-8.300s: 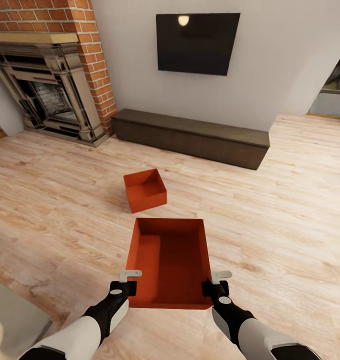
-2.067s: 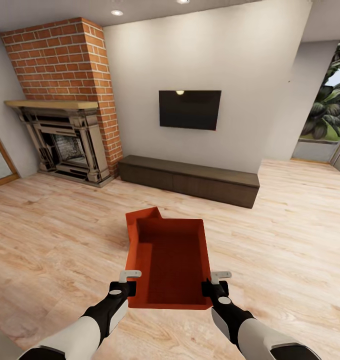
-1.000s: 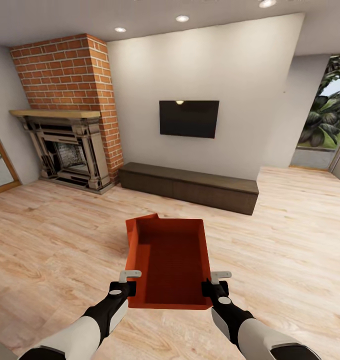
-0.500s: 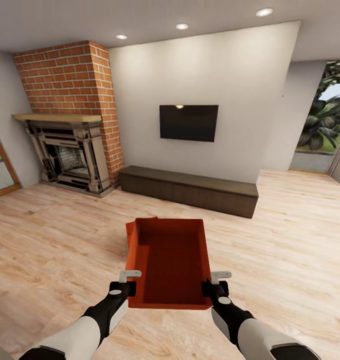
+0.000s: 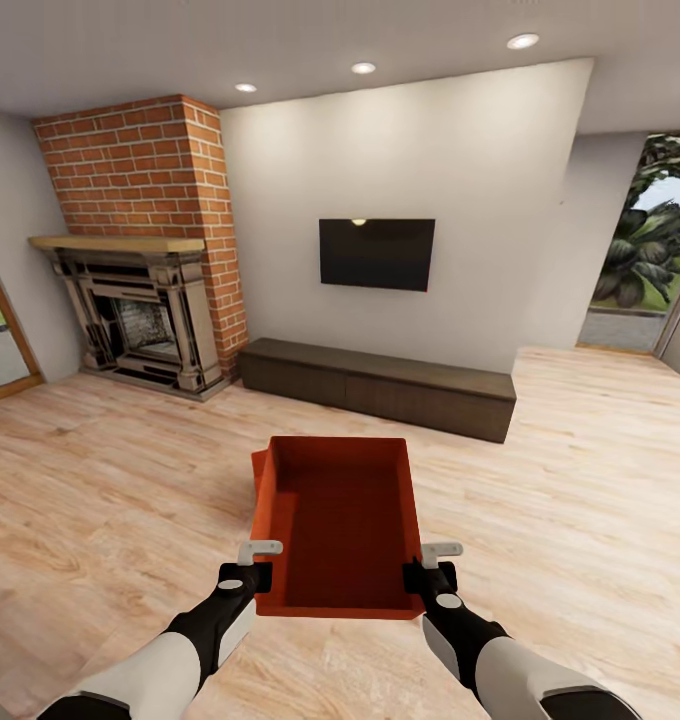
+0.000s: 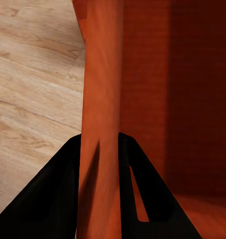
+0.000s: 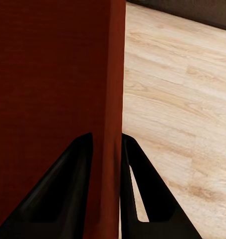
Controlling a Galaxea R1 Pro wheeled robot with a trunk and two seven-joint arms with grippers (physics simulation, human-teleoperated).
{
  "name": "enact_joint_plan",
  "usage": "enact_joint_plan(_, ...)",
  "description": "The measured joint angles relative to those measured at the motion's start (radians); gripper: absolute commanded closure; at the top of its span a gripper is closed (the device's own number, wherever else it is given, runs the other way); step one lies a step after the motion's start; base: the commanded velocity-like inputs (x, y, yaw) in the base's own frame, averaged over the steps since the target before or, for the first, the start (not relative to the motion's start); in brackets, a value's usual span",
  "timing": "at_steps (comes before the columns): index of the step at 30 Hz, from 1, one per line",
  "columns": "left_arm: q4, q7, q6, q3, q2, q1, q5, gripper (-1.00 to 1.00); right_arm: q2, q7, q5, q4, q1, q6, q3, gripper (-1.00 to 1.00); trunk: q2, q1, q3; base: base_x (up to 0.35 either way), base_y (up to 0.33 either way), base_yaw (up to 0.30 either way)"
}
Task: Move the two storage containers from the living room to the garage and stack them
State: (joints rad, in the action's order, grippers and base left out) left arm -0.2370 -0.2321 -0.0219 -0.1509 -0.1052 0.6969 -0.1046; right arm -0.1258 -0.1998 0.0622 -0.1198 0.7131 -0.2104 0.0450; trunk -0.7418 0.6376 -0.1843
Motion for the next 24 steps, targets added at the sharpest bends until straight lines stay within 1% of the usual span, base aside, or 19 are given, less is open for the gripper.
enact_joint_plan(24,0.0,-0.001,0.0,0.0,0.0,0.0,0.0,1.0,0.001,0.001,0.0,0.0,0.0,0.0,0.0,1.0,0.0,0.0,0.036,0.0,0.0,0.0)
